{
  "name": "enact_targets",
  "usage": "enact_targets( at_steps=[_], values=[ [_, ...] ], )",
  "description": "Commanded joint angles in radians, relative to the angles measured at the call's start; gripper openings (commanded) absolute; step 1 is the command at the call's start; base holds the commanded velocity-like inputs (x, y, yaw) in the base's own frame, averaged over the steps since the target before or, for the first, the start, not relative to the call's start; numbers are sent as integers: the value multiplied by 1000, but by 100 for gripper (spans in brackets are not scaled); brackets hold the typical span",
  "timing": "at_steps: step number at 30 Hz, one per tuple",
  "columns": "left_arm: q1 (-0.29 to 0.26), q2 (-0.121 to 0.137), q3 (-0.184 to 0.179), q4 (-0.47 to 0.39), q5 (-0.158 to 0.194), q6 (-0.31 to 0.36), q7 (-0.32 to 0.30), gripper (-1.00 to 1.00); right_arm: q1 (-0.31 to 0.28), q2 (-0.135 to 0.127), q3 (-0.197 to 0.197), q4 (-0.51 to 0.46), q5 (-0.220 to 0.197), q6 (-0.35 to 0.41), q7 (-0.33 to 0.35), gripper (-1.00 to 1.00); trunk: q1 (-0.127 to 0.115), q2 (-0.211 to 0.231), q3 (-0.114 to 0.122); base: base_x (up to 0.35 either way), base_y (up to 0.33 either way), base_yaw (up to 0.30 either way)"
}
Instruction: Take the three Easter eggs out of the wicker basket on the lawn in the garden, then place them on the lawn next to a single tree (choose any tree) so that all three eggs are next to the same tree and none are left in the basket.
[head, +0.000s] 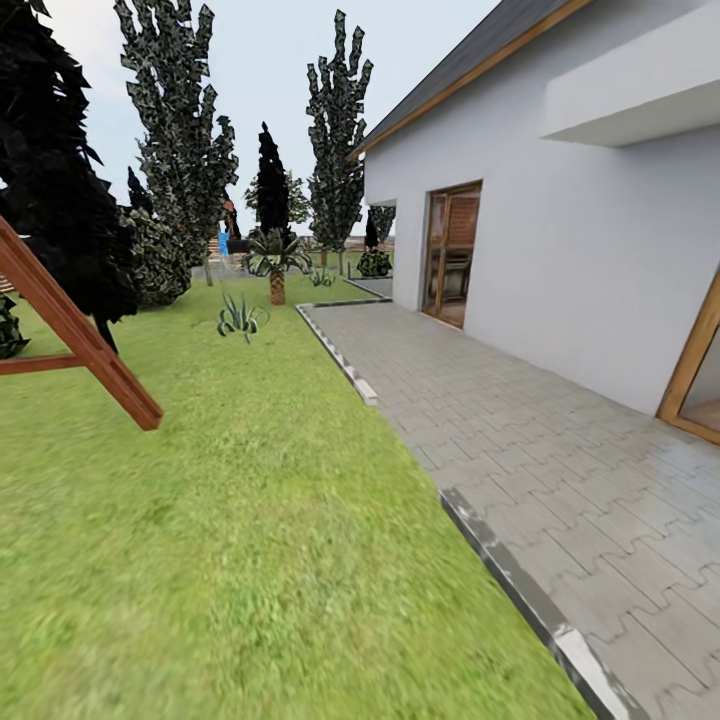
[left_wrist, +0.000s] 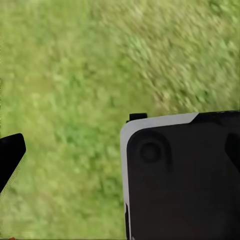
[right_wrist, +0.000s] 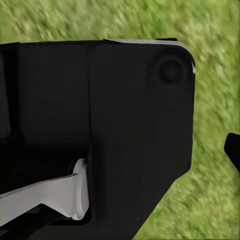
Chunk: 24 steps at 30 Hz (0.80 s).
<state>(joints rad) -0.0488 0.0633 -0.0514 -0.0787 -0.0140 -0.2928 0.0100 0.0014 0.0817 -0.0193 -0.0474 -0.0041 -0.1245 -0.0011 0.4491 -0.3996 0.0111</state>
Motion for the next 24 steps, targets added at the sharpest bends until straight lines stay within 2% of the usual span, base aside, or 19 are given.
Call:
enact_targets(
  at_steps=[1,24],
  values=[
    [0,0,-4,1,-1,-3,2,100,0,0,-2,0,0,-3,0,100,1,0,0,338,0,1],
    [0,0,11,2,12,-4,2,100,0,-2,-4,0,-1,-3,0,100,1,0,0,338,0,0]
  ],
)
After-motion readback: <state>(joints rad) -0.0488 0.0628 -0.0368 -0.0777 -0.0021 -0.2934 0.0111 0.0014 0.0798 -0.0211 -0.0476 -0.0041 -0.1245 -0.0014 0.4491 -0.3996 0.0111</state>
